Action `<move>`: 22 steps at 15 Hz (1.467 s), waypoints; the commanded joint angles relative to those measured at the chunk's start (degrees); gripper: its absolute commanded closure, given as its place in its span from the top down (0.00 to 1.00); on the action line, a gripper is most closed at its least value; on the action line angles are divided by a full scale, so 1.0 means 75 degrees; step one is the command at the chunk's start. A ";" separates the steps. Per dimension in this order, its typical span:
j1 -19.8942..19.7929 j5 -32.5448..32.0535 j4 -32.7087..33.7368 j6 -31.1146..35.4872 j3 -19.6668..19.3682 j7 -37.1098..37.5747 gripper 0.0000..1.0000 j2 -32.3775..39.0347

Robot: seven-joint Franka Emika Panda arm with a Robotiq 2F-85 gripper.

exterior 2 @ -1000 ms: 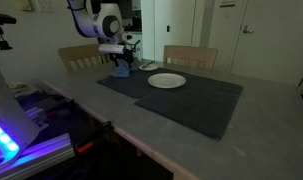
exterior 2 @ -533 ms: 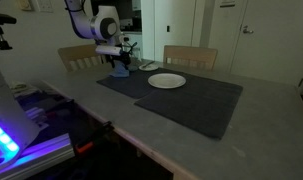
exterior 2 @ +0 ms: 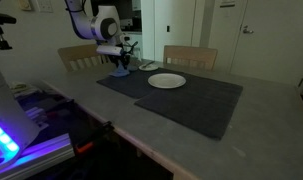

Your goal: Use the towel to wipe the plate

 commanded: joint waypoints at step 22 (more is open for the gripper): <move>-0.0368 -0.1305 0.1356 -0.3781 -0.0262 -0.1265 0.02 -0.0760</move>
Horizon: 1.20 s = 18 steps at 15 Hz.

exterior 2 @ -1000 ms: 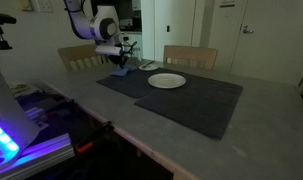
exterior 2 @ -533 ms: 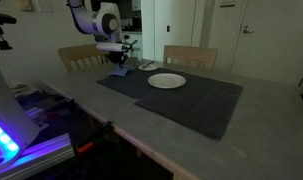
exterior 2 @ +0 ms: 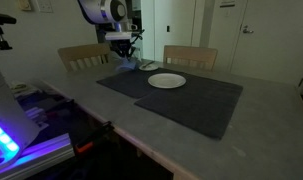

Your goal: Use the towel to wipe the plate

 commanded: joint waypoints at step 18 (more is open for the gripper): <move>-0.1481 -0.0922 0.0373 -0.1548 -0.1307 -0.0185 0.02 -0.0616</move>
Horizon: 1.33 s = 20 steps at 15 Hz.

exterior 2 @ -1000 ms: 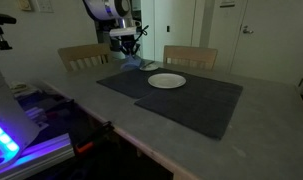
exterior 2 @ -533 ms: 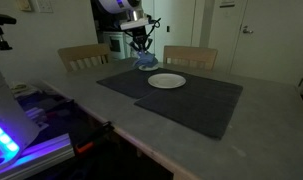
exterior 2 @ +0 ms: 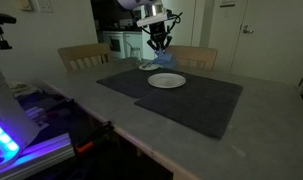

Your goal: Use the towel to wipe the plate

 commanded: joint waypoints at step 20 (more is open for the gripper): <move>-0.0248 0.0141 -0.1205 0.2517 -0.0597 0.1610 0.07 0.0153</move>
